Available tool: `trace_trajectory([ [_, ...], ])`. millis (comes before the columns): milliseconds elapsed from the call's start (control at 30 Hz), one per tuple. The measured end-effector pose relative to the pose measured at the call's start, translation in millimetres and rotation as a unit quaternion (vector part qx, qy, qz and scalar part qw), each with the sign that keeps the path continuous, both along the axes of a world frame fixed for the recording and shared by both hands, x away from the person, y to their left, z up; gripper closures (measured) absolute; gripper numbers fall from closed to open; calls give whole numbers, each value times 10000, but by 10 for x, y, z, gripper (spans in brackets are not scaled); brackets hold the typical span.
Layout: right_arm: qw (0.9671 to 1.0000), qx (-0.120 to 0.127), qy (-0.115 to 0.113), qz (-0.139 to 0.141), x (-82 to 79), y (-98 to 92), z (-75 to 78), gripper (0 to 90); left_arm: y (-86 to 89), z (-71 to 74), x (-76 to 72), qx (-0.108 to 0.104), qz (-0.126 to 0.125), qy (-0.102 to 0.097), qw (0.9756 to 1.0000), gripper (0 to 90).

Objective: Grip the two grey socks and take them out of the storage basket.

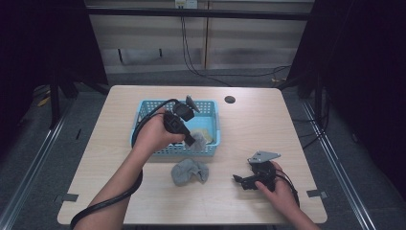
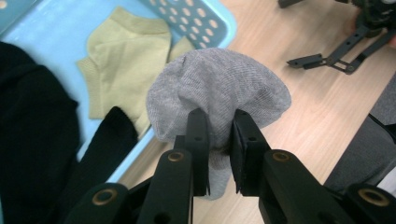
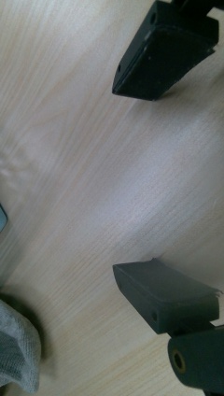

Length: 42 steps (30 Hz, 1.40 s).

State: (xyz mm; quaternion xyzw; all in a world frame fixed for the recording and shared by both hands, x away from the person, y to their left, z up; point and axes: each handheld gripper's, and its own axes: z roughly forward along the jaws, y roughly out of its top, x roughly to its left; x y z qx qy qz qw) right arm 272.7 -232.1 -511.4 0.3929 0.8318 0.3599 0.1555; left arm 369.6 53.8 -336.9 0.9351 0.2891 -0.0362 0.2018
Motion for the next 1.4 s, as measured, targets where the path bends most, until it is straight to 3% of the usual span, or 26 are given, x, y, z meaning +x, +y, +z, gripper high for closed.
trace_trajectory([
  [267,10000,-1,0,1,0,0,0,115,-75,-52,-191,-42,-276,-29,9996,785],
  [500,10000,0,0,0,0,0,0,115,-114,-269,-294,-31,-416,38,9991,783],
  [667,10000,-8,13,4,-1,-1,1,115,-118,-536,-278,90,-432,138,9989,776],
  [800,10000,-17,15,2,-2,-1,1,115,-103,-655,-259,145,-396,122,9990,767],
  [1067,10000,-8,12,4,-1,-1,1,115,-64,-740,-234,151,-360,131,9992,746],
  [1267,10000,-17,15,1,-2,-1,1,115,-38,-803,-211,128,-316,192,9992,685],
  [1400,10000,-17,14,0,-2,-1,1,115,-34,-819,-210,149,-180,256,9994,545],
])
